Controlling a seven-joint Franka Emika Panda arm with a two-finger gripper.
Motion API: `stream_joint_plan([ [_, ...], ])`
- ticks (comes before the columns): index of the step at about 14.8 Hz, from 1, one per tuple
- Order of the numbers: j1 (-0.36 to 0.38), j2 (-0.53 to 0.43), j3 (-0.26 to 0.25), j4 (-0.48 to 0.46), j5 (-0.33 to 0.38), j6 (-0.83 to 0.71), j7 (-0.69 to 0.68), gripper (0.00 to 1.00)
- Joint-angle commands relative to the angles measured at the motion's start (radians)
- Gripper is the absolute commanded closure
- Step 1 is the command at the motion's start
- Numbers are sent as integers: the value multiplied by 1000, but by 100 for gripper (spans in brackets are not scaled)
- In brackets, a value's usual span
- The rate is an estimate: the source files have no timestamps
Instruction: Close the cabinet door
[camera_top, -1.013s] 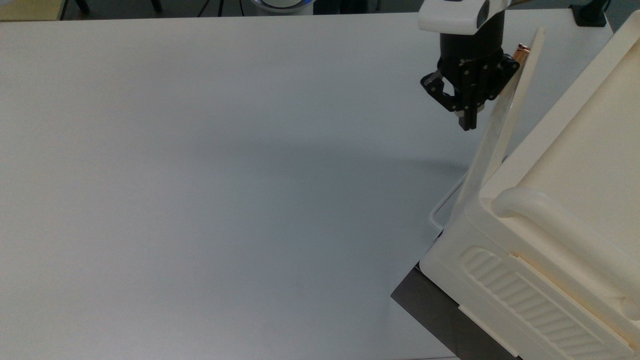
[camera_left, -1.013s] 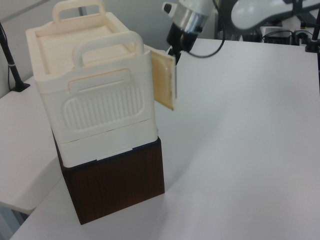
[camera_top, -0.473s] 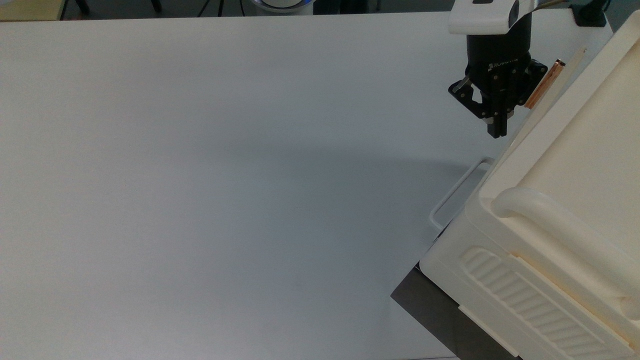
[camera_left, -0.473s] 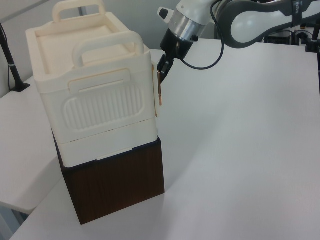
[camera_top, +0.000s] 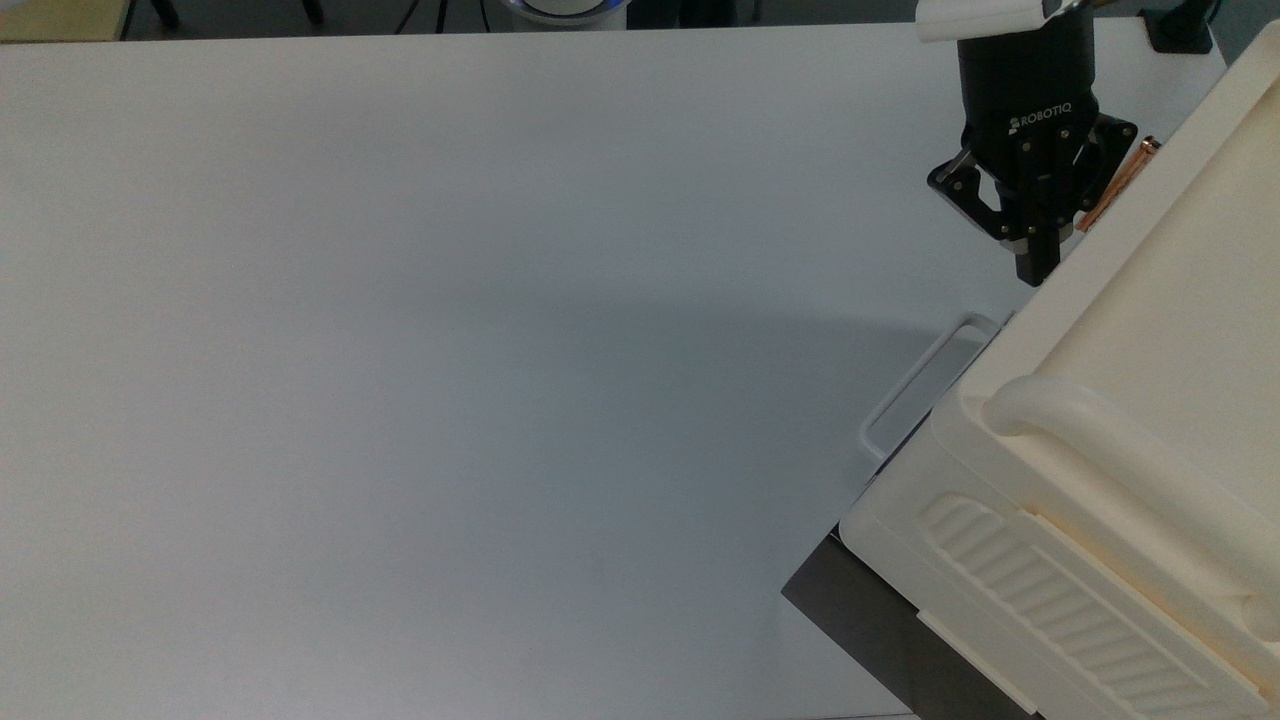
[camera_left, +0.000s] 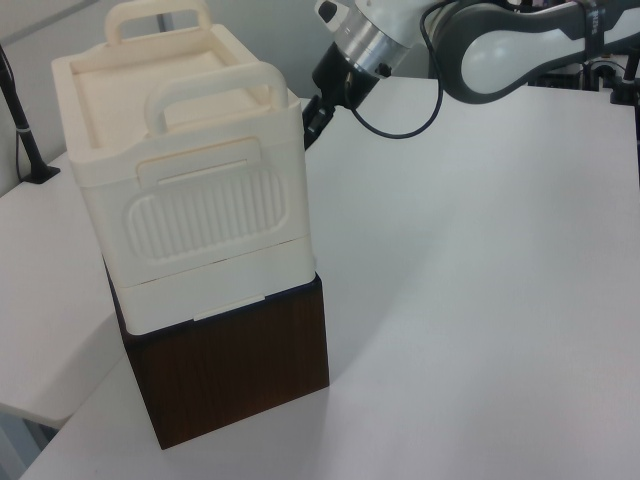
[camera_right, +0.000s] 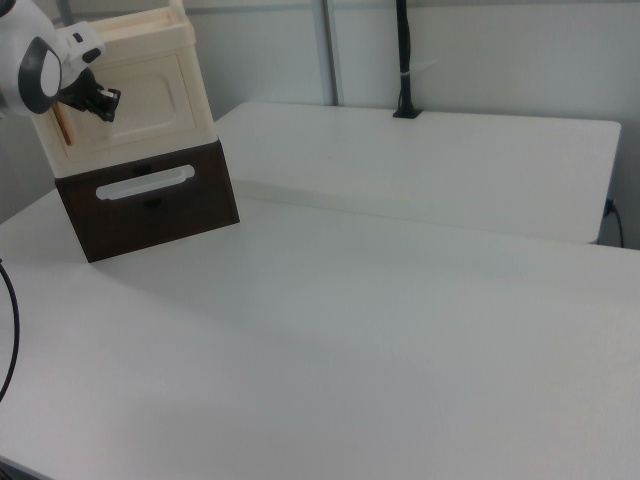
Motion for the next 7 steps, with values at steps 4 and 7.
stream_joint_plan([
  [4,25,26,-25,8,-15,73,32,91],
  [7,-2,-54,-14,-67,-19,11,19,91],
])
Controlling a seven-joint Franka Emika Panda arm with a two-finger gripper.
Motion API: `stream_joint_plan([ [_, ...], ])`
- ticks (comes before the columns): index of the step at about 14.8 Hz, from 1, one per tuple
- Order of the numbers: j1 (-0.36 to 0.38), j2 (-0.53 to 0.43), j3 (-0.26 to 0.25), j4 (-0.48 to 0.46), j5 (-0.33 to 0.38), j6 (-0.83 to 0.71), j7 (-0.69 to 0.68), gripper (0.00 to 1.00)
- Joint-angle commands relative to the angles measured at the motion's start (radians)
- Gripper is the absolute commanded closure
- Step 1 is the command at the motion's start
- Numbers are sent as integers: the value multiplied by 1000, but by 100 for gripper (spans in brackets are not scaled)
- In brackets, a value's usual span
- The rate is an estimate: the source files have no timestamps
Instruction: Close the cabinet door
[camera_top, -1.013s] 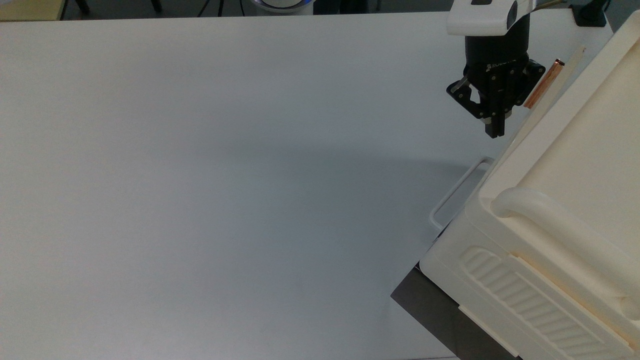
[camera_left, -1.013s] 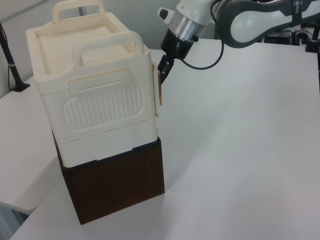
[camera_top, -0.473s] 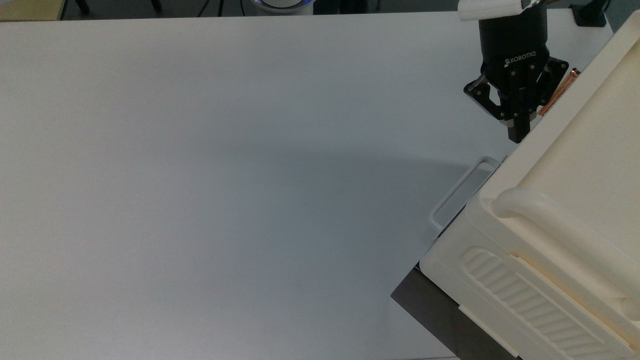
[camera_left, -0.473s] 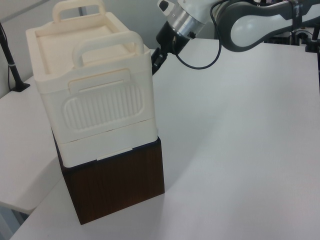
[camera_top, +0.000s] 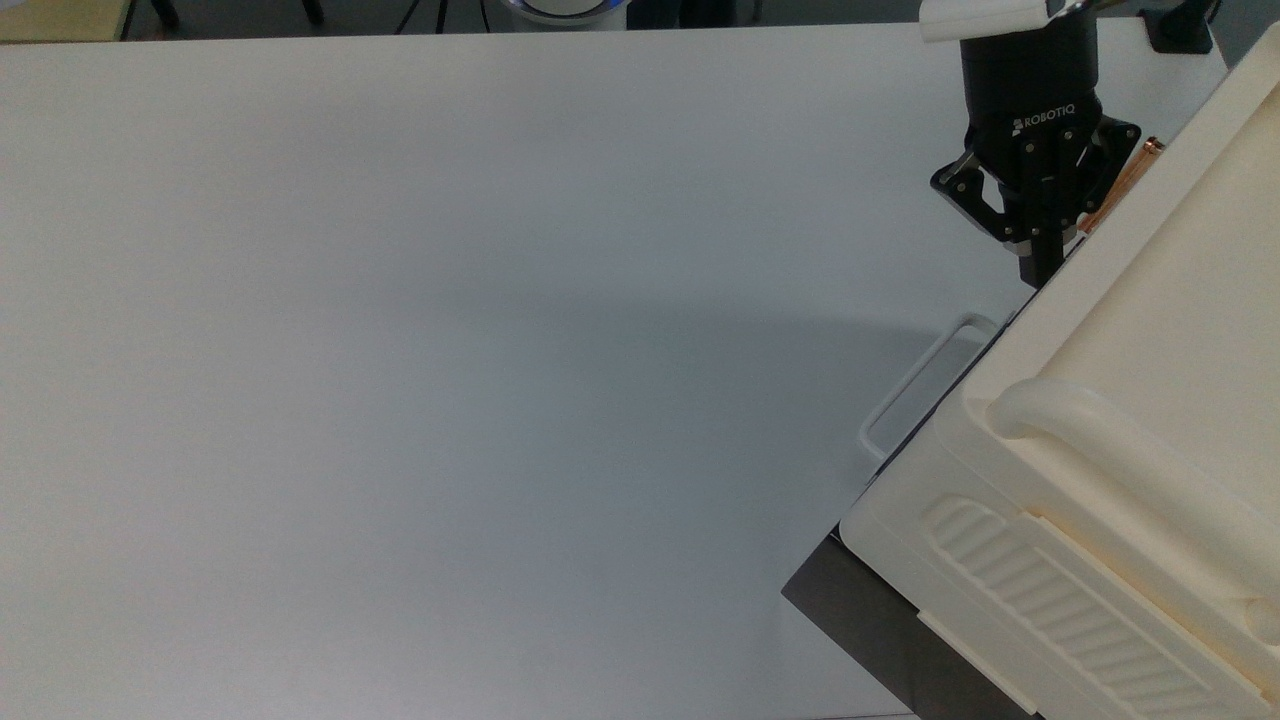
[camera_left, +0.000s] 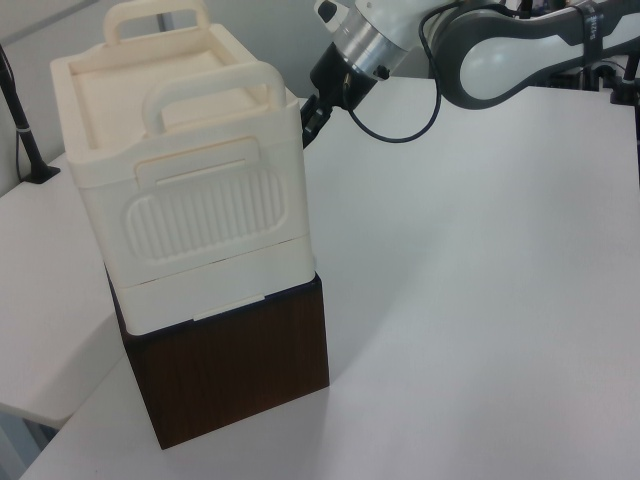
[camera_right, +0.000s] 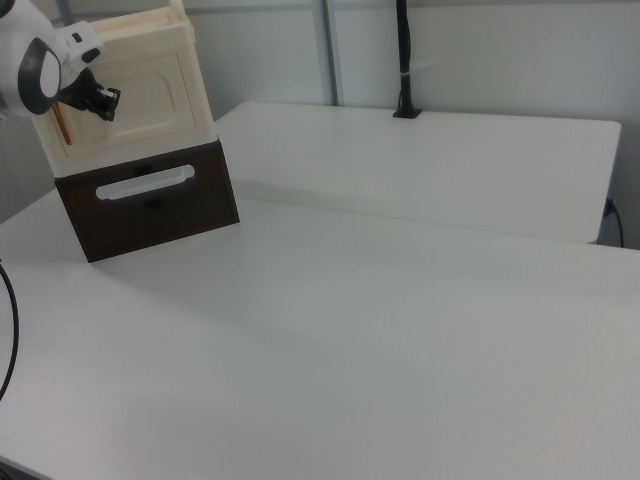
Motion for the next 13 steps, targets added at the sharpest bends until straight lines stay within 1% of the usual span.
stream_joint_plan([
  [1,-28,-95,14,-97,-18,-38,2,91],
  [2,-52,-124,38,-117,-17,-87,-27,91],
  [3,-95,-147,67,-123,-17,-159,-49,91],
  [6,-276,-214,188,-125,-18,-389,-76,90],
  [7,-354,-260,227,-128,-18,-517,-77,90],
  [8,-397,-291,239,-131,-17,-605,-78,90],
  [10,-468,-336,247,-133,-14,-759,-78,90],
  [11,-514,-360,250,-139,-9,-816,-78,87],
  [13,-607,-409,273,-160,-5,-879,-80,67],
])
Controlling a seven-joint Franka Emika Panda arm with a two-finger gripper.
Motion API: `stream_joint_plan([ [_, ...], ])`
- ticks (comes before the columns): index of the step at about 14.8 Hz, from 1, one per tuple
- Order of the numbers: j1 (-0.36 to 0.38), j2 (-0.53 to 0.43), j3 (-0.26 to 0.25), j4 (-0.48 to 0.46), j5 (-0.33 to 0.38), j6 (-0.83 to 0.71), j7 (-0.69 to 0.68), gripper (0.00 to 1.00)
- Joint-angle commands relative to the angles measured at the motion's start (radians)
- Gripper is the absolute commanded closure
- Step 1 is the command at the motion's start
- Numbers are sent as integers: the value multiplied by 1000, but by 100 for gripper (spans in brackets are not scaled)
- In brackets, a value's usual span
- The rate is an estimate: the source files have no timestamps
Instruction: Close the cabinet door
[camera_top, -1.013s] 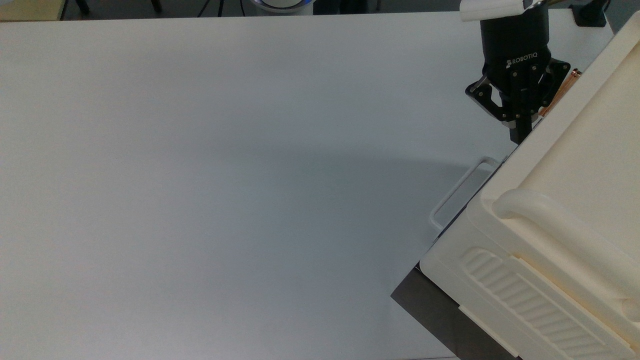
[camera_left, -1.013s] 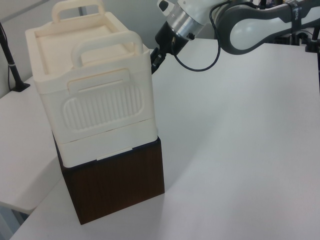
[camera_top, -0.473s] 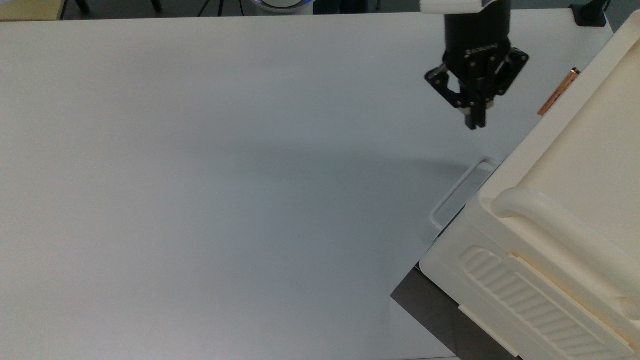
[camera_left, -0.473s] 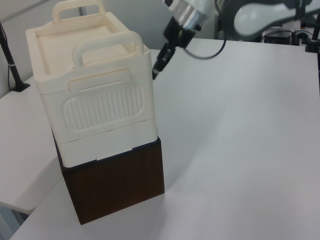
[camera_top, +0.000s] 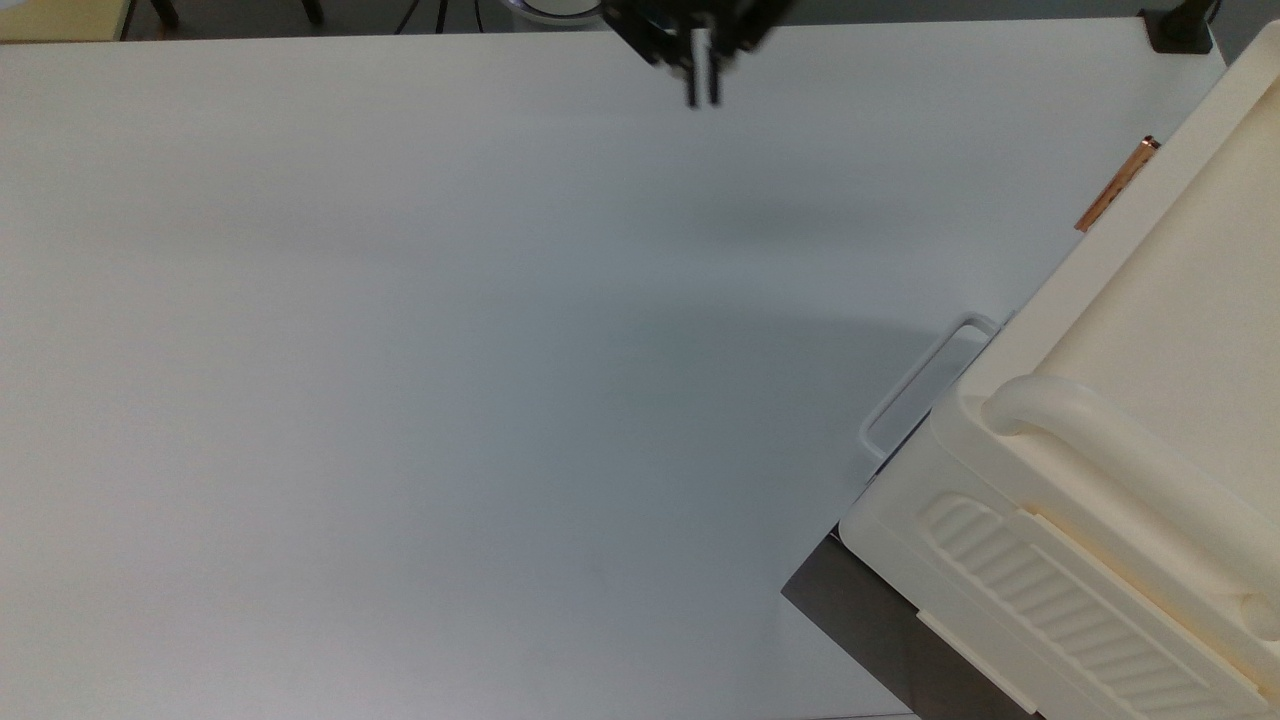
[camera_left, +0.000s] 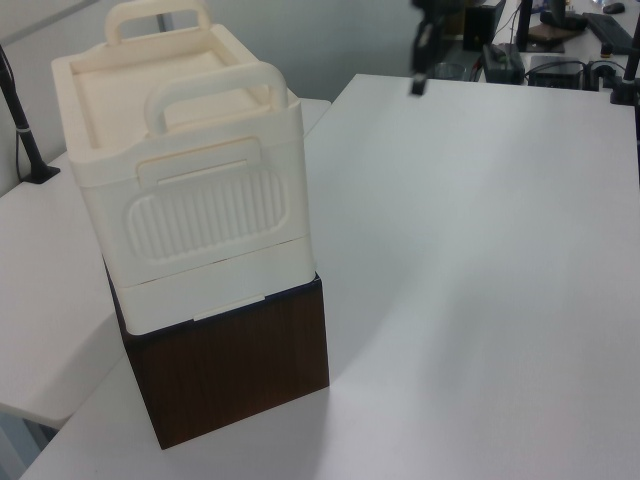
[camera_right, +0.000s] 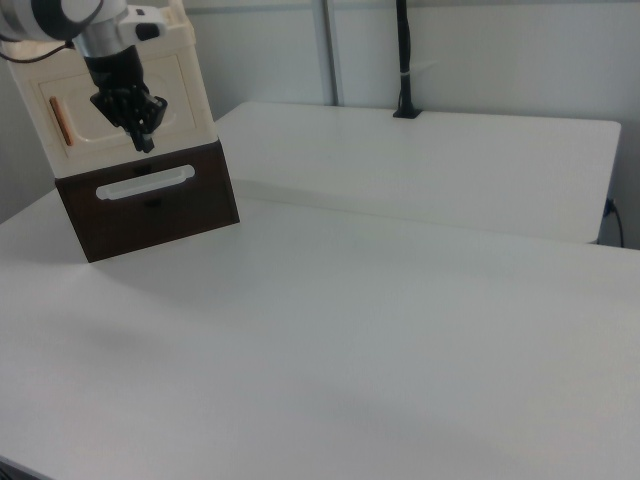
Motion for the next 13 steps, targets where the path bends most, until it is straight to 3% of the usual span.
stream_joint_plan([
  [1,-152,-116,49,-94,2,-91,-12,47],
  [2,-166,-121,49,-103,-1,-99,1,11],
  [3,-181,-122,48,-106,-7,-116,4,0],
  [7,-239,-124,37,-125,-11,-171,-23,0],
  [11,-238,-119,14,-139,-12,-165,-94,0],
  [13,-232,-121,-29,-136,-12,-170,-177,0],
])
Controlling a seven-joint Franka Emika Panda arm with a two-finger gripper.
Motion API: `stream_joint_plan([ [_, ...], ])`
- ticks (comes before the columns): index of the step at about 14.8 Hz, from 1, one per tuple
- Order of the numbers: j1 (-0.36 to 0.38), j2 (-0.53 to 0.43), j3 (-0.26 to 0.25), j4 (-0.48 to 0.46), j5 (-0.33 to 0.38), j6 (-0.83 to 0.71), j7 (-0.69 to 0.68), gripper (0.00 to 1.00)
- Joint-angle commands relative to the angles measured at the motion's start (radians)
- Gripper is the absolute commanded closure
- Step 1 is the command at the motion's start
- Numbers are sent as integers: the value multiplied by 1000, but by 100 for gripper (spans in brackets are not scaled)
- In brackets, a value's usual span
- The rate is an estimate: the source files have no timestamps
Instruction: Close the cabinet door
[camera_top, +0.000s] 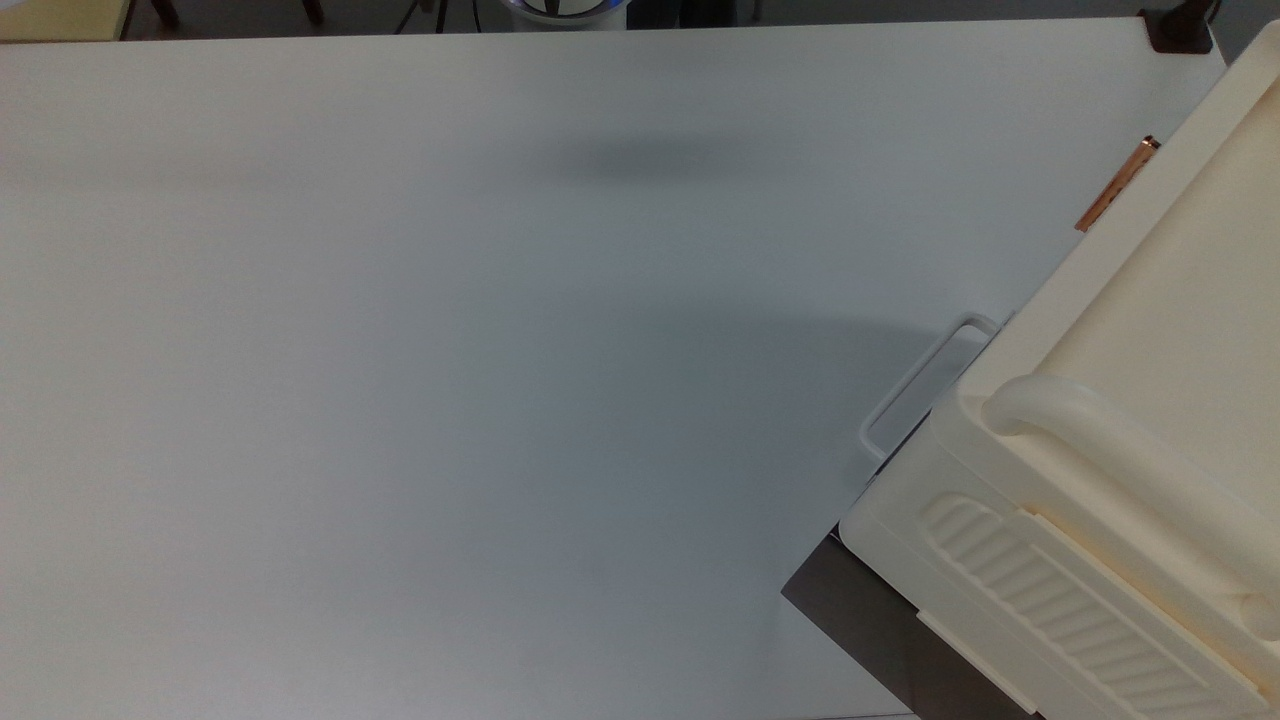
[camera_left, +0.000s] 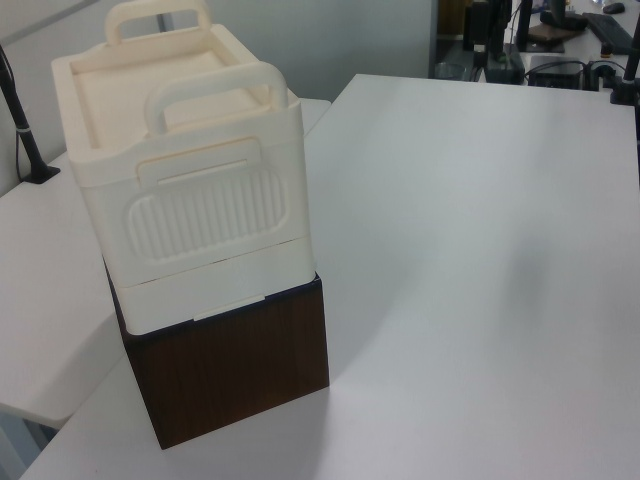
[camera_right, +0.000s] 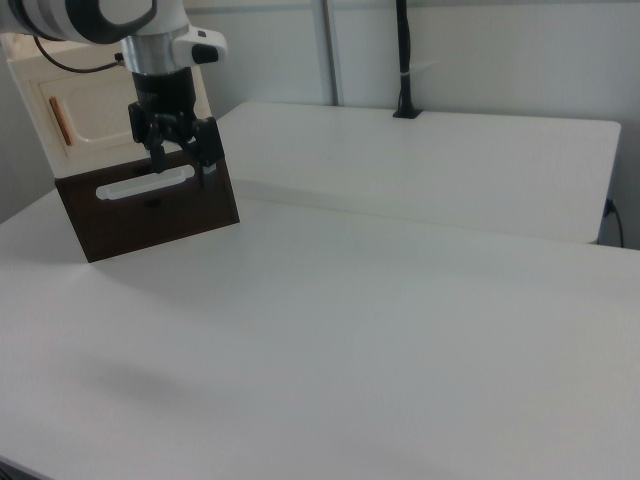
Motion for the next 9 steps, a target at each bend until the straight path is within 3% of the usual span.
stream_joint_plan([
  [1,11,-23,-63,-26,-7,-17,-182,0],
  [4,69,-14,-125,-23,-7,-17,-151,0],
  [9,74,-2,-134,-20,-8,-19,-81,0],
])
